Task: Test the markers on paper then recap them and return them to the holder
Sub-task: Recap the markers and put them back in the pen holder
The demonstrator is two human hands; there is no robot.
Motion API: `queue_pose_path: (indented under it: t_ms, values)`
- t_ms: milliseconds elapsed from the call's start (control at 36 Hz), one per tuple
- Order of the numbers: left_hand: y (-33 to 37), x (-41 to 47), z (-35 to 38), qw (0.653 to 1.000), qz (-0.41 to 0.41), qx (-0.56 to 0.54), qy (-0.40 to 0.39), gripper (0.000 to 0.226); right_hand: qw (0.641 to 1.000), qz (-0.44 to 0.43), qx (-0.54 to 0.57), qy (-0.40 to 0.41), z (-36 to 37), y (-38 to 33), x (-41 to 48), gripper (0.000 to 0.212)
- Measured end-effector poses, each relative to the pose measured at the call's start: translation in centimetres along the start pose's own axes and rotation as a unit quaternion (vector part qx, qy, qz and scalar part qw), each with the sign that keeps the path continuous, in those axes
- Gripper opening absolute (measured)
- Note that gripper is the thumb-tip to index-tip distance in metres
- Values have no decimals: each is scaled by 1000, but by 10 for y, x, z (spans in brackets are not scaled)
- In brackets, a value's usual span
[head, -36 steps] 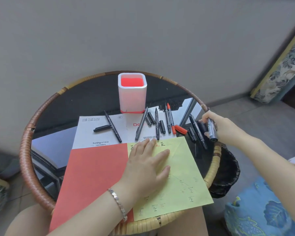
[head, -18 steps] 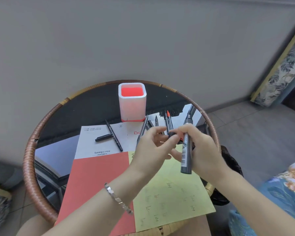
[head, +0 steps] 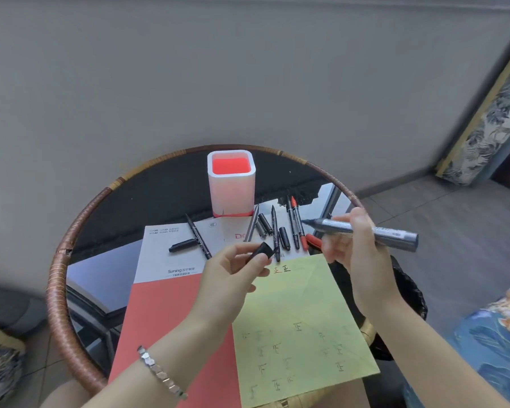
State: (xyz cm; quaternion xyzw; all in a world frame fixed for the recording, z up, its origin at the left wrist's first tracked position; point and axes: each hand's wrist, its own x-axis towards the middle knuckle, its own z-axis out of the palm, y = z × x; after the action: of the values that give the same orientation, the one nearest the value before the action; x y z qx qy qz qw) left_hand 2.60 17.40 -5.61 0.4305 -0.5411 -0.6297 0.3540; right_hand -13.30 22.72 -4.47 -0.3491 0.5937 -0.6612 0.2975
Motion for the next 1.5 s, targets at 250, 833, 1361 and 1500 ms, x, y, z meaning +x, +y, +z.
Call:
queue_pose_path:
  t_ms: [250,833,1361,1500]
  values:
    - [-2,-8,-1,999,19,19,-20,14,995,74,51,30,7,6,-6,43]
    - [9,-9,9,946,232,204,-102,19,997,26,67,18,23,-7,-13,50]
    - [10,29,-17,941,147,305,-6,22,915,2,-391,-95,-8,-4,9,22]
    - [16,26,2,907,157,386,-64,21,862,-140,-455,-173,-11,-7,18,36]
